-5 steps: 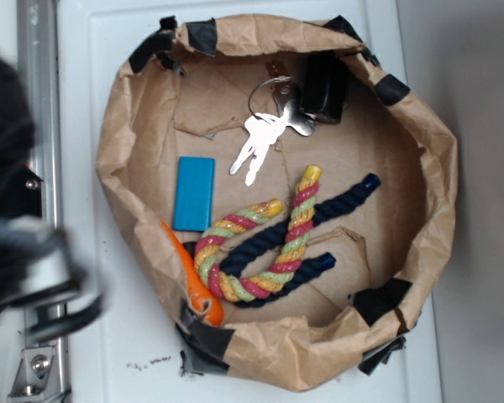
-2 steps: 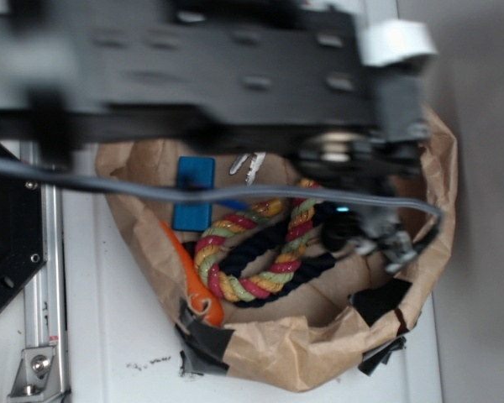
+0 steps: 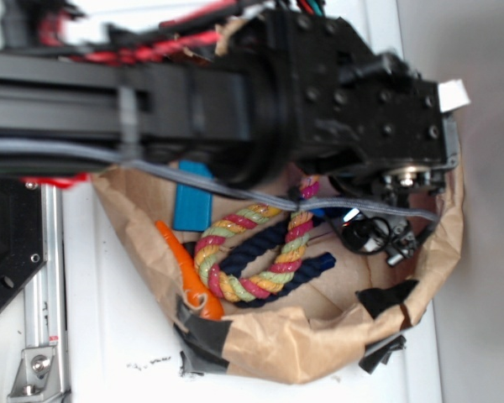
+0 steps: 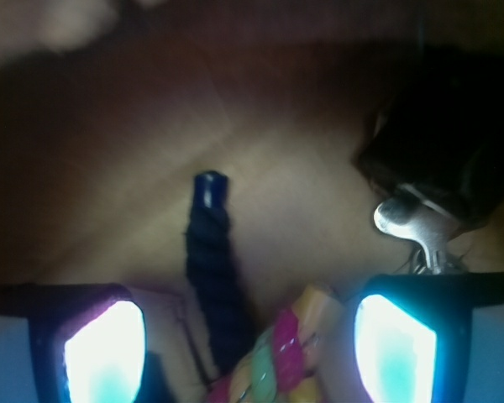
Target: Grab the multicolored rope.
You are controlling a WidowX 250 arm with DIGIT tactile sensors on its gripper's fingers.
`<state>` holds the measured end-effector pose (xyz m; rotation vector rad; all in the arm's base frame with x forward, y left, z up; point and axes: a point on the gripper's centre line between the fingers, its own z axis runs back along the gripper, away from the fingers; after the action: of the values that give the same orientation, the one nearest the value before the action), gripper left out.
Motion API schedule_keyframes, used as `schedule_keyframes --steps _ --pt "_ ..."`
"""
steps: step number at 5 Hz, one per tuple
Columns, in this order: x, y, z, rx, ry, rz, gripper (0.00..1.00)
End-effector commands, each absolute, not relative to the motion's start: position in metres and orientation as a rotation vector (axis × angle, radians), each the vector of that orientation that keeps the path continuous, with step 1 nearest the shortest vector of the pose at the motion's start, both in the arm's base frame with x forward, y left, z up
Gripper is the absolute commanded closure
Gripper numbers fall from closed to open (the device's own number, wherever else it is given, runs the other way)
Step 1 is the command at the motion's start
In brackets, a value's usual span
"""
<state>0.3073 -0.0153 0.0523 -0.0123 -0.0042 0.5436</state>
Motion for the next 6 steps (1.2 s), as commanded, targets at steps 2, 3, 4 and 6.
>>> schedule_keyframes --steps 2,3,4,6 --pt "0.279 -0.028 0.028 -0.056 0.021 0.600 1.00" --pt "0.279 -0.029 0.027 -0.030 0.022 0.598 1.00" --pt "0.280 -0.026 0.040 -0.036 0.049 0.519 1.00" --pt "0.299 0.002 0.141 -0.041 -0.124 0.254 1.00"
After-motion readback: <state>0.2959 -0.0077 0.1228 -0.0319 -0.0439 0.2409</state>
